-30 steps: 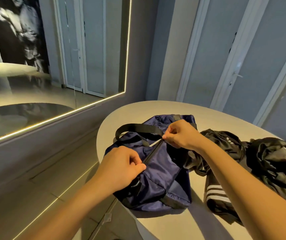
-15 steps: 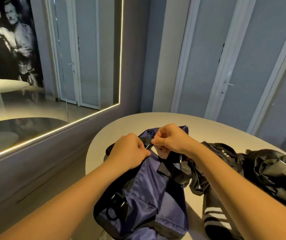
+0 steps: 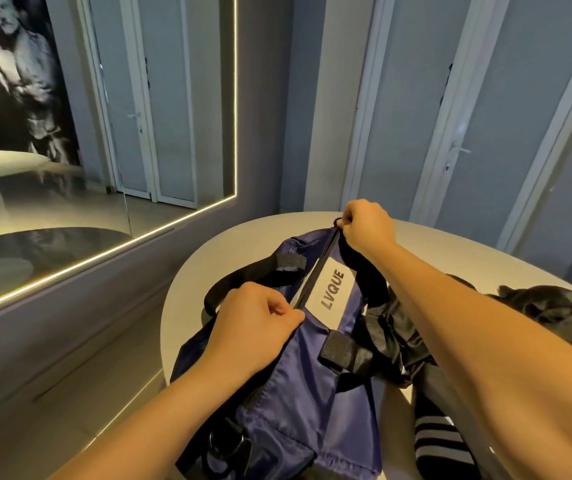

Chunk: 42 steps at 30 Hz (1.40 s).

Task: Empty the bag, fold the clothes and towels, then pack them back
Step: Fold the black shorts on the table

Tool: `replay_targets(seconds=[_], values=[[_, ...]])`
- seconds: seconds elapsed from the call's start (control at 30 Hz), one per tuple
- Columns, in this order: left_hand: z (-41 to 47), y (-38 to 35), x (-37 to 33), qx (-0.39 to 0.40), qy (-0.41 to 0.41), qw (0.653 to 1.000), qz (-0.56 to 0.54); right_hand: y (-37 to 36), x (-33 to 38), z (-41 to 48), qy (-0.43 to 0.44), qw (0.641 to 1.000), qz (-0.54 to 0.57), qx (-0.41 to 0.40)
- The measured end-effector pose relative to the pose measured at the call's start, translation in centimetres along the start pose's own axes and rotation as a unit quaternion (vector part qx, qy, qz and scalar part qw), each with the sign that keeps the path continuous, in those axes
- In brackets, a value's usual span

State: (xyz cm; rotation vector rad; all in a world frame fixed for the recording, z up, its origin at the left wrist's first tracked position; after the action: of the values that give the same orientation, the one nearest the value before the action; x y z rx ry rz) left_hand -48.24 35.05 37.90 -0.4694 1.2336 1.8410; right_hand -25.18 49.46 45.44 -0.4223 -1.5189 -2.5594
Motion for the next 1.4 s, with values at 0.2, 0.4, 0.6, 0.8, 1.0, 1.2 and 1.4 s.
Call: replay_targets(seconds=[0.2, 0.4, 0.6, 0.8, 1.0, 1.2, 1.4], values=[[0.1, -0.1, 0.2, -0.024, 0.014, 0.999, -0.033, 2.3, -0.2, -4.6, -0.061, 0.996, 0.060, 0.036], [-0.5, -0.4, 0.2, -0.038, 0.031, 0.995, -0.082, 2.1, -0.2, -14.2, -0.117, 0.944, 0.143, 0.275], [-0.8, -0.4, -0.3, -0.041, 0.051, 0.994, -0.086, -0.3, 1.2, -14.4, -0.131, 0.915, 0.342, 0.167], [0.2, 2.9, 2.9, -0.208, 0.161, 0.947, -0.184, 0.5, 3.8, -12.3, -0.087, 0.902, 0.385, 0.171], [1.3, 7.4, 3.5, -0.340, 0.178, 0.893, -0.235, 4.1, 2.7, -10.4, -0.057, 0.907, 0.406, 0.095], [-1.0, 4.5, 3.8, -0.216, 0.160, 0.952, -0.150, -1.4, -8.1, -16.2, -0.180, 0.956, 0.123, 0.195], [-2.6, 2.5, 5.8, -0.194, 0.159, 0.960, -0.123, -1.6, -7.1, -17.5, -0.131, 0.973, -0.063, 0.180]])
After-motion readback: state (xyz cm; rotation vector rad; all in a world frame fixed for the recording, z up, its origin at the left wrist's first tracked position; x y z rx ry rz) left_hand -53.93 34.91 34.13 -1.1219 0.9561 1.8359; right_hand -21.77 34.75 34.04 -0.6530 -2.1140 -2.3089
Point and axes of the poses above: each hand's wrist, its own z-axis towards the middle knuckle, its own y-axis out of the back of the hand, x = y × z, the point moved 4 cm from there along z, towards the middle knuckle
